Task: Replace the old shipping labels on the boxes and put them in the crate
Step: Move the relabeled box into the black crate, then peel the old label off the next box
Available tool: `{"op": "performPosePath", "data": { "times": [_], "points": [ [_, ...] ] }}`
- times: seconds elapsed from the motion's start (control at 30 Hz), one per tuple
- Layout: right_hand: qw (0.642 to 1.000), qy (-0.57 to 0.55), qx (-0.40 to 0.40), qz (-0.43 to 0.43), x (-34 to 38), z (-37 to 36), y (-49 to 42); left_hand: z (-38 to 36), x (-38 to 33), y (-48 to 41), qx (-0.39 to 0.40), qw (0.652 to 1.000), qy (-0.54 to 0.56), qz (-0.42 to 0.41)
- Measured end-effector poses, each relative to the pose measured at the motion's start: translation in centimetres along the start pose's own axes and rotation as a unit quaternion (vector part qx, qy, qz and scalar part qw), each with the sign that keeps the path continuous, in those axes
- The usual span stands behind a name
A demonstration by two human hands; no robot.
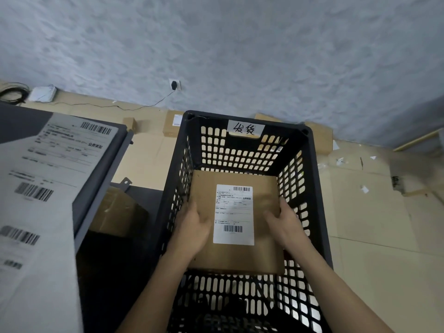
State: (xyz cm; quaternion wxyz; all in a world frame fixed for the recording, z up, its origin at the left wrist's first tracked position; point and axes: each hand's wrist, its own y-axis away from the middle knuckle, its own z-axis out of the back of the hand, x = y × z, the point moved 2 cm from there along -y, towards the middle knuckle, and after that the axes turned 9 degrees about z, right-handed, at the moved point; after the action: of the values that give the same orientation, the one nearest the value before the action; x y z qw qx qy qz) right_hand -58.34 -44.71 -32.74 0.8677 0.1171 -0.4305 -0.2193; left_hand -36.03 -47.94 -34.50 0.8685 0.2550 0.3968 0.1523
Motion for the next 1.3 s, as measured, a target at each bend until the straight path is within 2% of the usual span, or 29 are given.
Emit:
{"op": "performPosePath", "data": {
  "times": [0.13,0.23,0.47,0.7,0.87,1.1,1.3],
  "points": [
    [0.996,0.039,0.013,0.08,3.8,2.1,2.2,2.2,-2.7,3.2,-0.068,0.994,-0.068,-0.058],
    [0.978,0.114,-0.012,0.174,6.0,4.0,4.1,3.8,-4.4,6.7,-0.113,0.987,-0.044,-0.108],
    [0.928,0.141,0.01,0.346,9.2,6.8,7.2,6.2,-6.3,16.5,-0.271,0.954,-0.002,-0.129],
    [0.847,0.164,0.059,0.503,13.6,6.3,12.8,6.7,-4.1,25.8,-0.416,0.907,-0.036,-0.054],
    [0.777,0.153,0.103,0.602,17.0,3.3,19.9,7.9,-0.3,34.0,-0.516,0.855,-0.061,0.01],
    [0.682,0.122,0.218,0.688,19.9,-5.6,32.3,9.3,10.5,46.9,-0.621,0.772,-0.036,0.134],
    [0.604,0.09,0.309,0.73,20.3,-13.0,44.9,9.9,20.1,57.9,-0.674,0.712,0.015,0.197]
  ]
}}
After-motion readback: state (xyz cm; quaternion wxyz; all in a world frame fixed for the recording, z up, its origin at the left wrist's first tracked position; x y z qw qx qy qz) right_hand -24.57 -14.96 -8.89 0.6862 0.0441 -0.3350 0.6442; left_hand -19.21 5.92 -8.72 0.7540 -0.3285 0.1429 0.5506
